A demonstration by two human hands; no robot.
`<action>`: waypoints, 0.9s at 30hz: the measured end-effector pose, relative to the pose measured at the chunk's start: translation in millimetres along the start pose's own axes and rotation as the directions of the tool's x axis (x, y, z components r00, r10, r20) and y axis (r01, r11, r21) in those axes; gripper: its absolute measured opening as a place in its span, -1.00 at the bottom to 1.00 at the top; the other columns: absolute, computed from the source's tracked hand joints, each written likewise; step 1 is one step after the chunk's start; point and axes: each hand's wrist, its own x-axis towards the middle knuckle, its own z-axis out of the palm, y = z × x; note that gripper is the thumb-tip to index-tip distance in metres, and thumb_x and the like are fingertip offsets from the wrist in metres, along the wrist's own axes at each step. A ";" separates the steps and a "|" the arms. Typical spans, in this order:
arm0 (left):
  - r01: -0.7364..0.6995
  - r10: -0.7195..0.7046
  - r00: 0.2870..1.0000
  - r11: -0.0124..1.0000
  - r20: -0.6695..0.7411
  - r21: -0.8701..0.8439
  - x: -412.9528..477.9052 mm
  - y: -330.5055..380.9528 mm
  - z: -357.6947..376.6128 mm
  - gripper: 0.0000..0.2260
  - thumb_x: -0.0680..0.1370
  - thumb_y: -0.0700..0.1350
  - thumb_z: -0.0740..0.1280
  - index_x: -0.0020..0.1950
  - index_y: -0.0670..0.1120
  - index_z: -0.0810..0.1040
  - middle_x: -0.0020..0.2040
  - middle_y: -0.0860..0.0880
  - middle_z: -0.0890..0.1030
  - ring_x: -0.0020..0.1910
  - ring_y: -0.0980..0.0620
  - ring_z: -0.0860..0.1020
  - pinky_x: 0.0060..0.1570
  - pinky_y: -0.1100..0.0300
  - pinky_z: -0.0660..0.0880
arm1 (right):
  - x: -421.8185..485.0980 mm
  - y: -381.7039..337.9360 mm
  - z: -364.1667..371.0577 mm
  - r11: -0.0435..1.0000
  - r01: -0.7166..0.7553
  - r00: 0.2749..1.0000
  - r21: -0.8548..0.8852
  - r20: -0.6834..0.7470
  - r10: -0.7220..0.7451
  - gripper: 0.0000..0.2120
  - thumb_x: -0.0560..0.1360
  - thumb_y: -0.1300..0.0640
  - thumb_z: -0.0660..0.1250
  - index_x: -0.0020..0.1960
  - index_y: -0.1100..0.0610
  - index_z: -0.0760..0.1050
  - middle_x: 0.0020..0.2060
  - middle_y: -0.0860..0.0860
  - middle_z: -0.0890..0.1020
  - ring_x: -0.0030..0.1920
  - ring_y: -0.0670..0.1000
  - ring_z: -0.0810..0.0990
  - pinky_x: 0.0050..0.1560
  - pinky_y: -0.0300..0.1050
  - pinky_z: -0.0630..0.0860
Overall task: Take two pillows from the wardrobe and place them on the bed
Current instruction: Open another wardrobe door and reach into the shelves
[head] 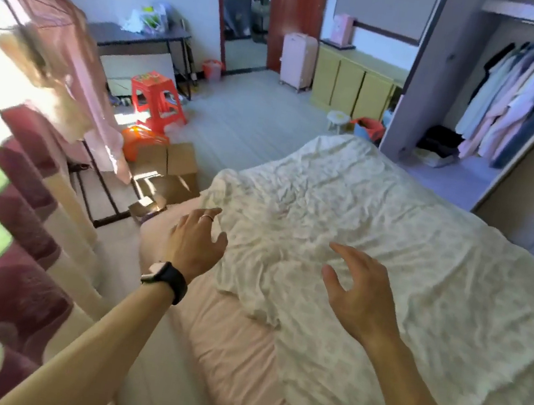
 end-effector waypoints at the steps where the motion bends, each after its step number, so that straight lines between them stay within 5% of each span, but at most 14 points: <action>1: 0.045 -0.045 0.999 0.999 -0.023 -0.007 4.9 -22.0 -11.7 -0.51 0.53 0.05 0.29 0.47 0.02 0.38 0.43 -0.04 0.43 0.38 -0.10 0.39 0.35 -0.02 0.34 | 17.2 -19.5 18.9 0.999 0.045 0.999 0.008 0.031 -0.045 -0.59 0.54 -0.14 0.26 0.36 -0.07 0.51 0.29 -0.07 0.57 0.34 0.04 0.46 0.38 -0.04 0.36; 14: 0.406 -0.378 0.871 0.913 -0.313 0.027 59.2 -195.5 -122.2 -0.52 0.55 0.06 0.33 0.46 0.06 0.39 0.45 0.01 0.40 0.38 -0.08 0.40 0.35 -0.07 0.37 | 189.7 -217.1 198.4 0.872 0.480 0.834 0.090 0.260 -0.486 -0.54 0.51 -0.20 0.12 0.33 -0.10 0.52 0.28 -0.10 0.58 0.33 0.01 0.47 0.38 -0.03 0.33; 20: 0.458 -0.412 0.825 0.888 -0.387 0.032 114.1 -247.7 -161.1 -0.56 0.56 0.03 0.30 0.44 0.04 0.41 0.43 0.01 0.41 0.40 -0.08 0.37 0.37 -0.09 0.36 | 259.4 -282.3 258.6 0.836 0.522 0.804 0.167 0.232 -0.548 -0.66 0.55 -0.07 0.26 0.30 -0.08 0.55 0.24 -0.10 0.59 0.29 0.03 0.48 0.30 -0.13 0.30; 27: 0.398 -0.359 0.882 0.914 -0.304 0.075 228.6 -327.1 -163.4 -0.59 0.57 0.01 0.29 0.41 0.01 0.43 0.44 0.00 0.42 0.39 -0.07 0.38 0.38 -0.06 0.35 | 335.8 -344.6 357.2 0.845 0.501 0.815 0.188 0.225 -0.533 -0.68 0.57 -0.03 0.27 0.29 -0.03 0.56 0.24 -0.06 0.60 0.27 0.06 0.47 0.28 -0.12 0.29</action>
